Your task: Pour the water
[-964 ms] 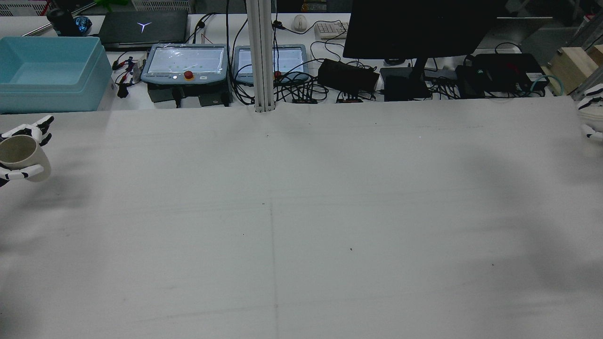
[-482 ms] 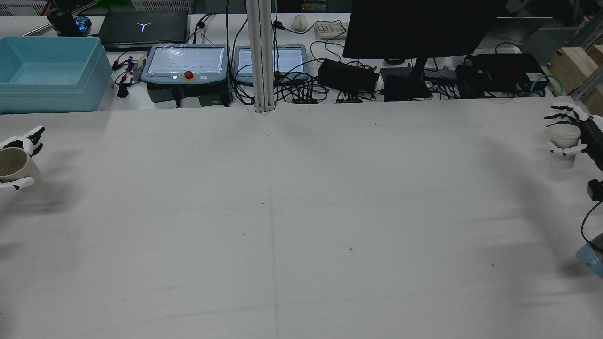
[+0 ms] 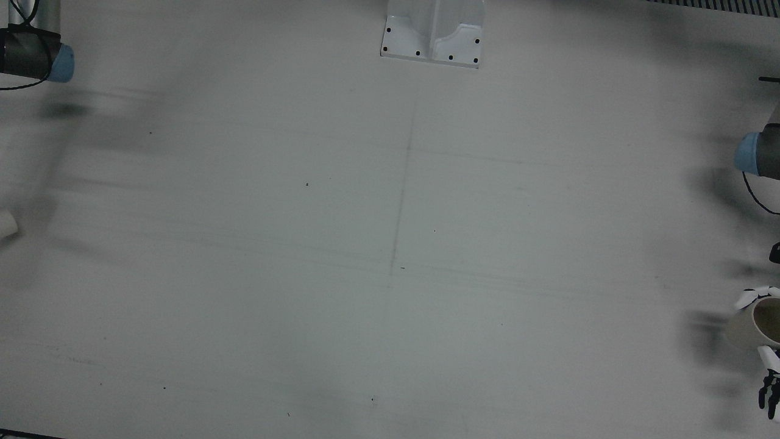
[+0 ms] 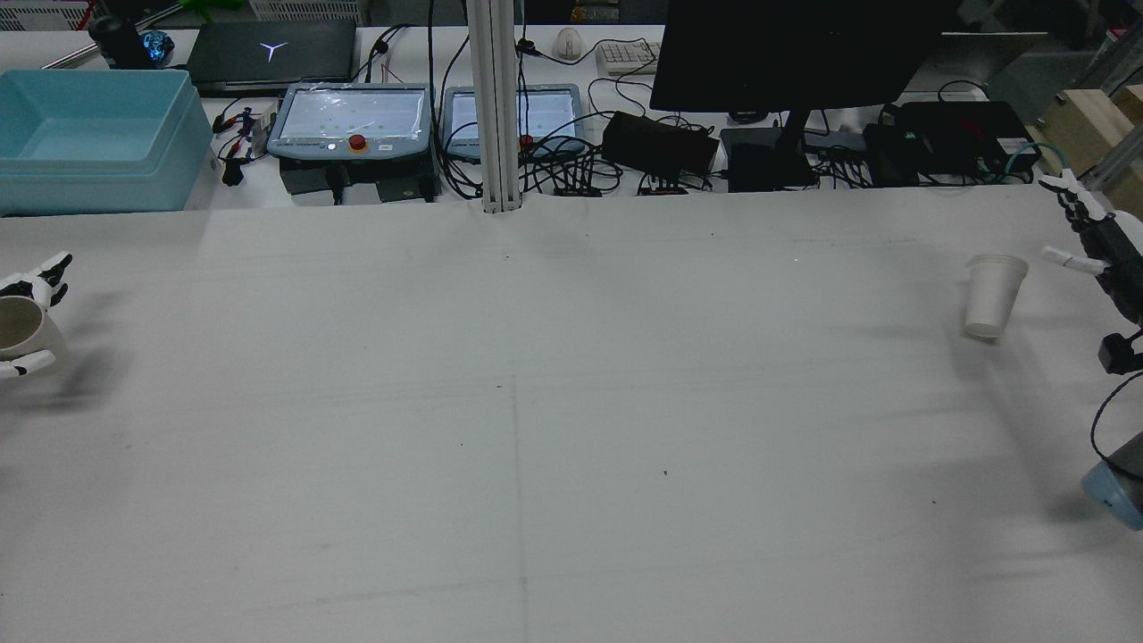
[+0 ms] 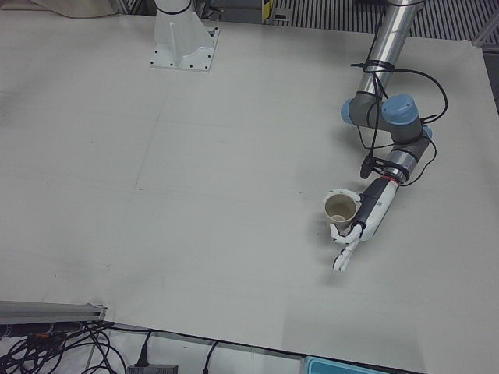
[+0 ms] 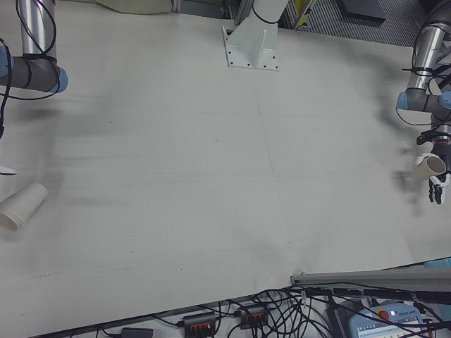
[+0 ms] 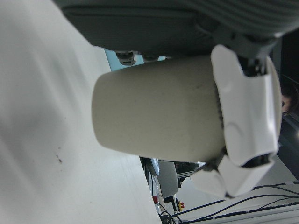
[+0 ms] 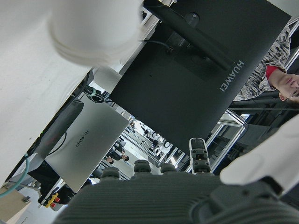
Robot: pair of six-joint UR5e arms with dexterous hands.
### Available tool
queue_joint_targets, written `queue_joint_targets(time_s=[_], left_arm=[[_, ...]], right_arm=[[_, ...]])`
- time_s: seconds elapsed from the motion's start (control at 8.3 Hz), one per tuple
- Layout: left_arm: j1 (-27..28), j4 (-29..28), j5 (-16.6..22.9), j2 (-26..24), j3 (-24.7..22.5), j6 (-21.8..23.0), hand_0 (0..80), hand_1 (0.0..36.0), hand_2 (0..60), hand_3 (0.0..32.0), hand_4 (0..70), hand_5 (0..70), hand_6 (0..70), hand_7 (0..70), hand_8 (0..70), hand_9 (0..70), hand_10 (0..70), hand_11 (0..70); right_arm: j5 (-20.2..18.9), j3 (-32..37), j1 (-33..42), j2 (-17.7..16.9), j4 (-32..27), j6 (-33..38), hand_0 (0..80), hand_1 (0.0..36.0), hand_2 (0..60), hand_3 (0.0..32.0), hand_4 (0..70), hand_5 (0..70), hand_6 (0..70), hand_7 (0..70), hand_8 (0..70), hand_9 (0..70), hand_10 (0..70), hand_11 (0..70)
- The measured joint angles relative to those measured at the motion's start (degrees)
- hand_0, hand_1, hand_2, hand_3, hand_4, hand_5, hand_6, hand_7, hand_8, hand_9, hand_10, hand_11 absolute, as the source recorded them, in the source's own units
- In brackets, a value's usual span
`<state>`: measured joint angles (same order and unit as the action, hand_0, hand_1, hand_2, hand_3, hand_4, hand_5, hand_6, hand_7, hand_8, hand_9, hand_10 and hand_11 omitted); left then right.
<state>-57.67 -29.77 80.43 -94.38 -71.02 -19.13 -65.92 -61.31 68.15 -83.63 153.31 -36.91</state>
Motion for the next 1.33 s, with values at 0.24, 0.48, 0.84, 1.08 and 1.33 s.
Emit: queue_joint_targets(time_s=[0.24, 0.48, 0.84, 1.08, 1.33], left_arm=[[0.31, -0.84, -1.41, -0.19, 1.92, -0.54, 50.5, 21.8, 30.6, 0.0, 18.3, 70.0, 1.4, 5.8, 0.0, 0.0, 0.5, 2.4], [0.64, -1.04, -1.85, -0.28, 3.33, -0.63, 47.7, 15.1, 15.5, 0.0, 17.6, 69.5, 0.4, 4.5, 0.0, 0.0, 0.0, 0.8], [1.03, -1.15, -1.94, -0.28, 3.92, -0.62, 47.3, 13.3, 10.0, 0.0, 19.8, 4.1, 0.0, 3.1, 0.0, 0.0, 0.0, 0.0], [1.07, -1.23, -1.94, -0.28, 3.93, -0.6, 47.3, 13.1, 8.4, 0.0, 18.9, 0.0, 0.0, 2.6, 0.0, 0.0, 0.0, 0.0], [1.07, -1.25, -1.92, -0.28, 3.93, -0.57, 47.5, 13.3, 7.3, 0.0, 18.6, 0.0, 0.0, 3.1, 0.0, 0.0, 0.0, 0.0]], right_arm=[[0.14, -2.02, 0.01, -0.53, 0.05, 0.08, 29.7, 0.0, 0.0, 21.2, 0.0, 24.7, 0.0, 0.0, 7.1, 0.0, 0.0, 0.0], [0.15, -2.53, 0.04, -0.77, 0.06, 0.14, 32.4, 0.0, 0.0, 22.2, 0.0, 24.6, 0.0, 0.0, 7.6, 0.0, 0.0, 0.0], [0.1, -2.66, 0.05, -0.83, 0.06, 0.16, 34.9, 0.0, 0.0, 23.8, 0.0, 25.2, 0.0, 0.0, 8.2, 0.0, 0.0, 0.0], [0.09, -2.67, 0.05, -0.89, 0.06, 0.17, 36.9, 0.0, 0.0, 23.6, 0.0, 25.7, 0.0, 0.0, 8.5, 0.0, 0.0, 0.0], [0.1, -2.77, 0.03, -0.95, 0.06, 0.17, 37.5, 0.0, 0.0, 24.2, 0.0, 25.9, 0.0, 0.0, 8.7, 0.0, 0.0, 0.0]])
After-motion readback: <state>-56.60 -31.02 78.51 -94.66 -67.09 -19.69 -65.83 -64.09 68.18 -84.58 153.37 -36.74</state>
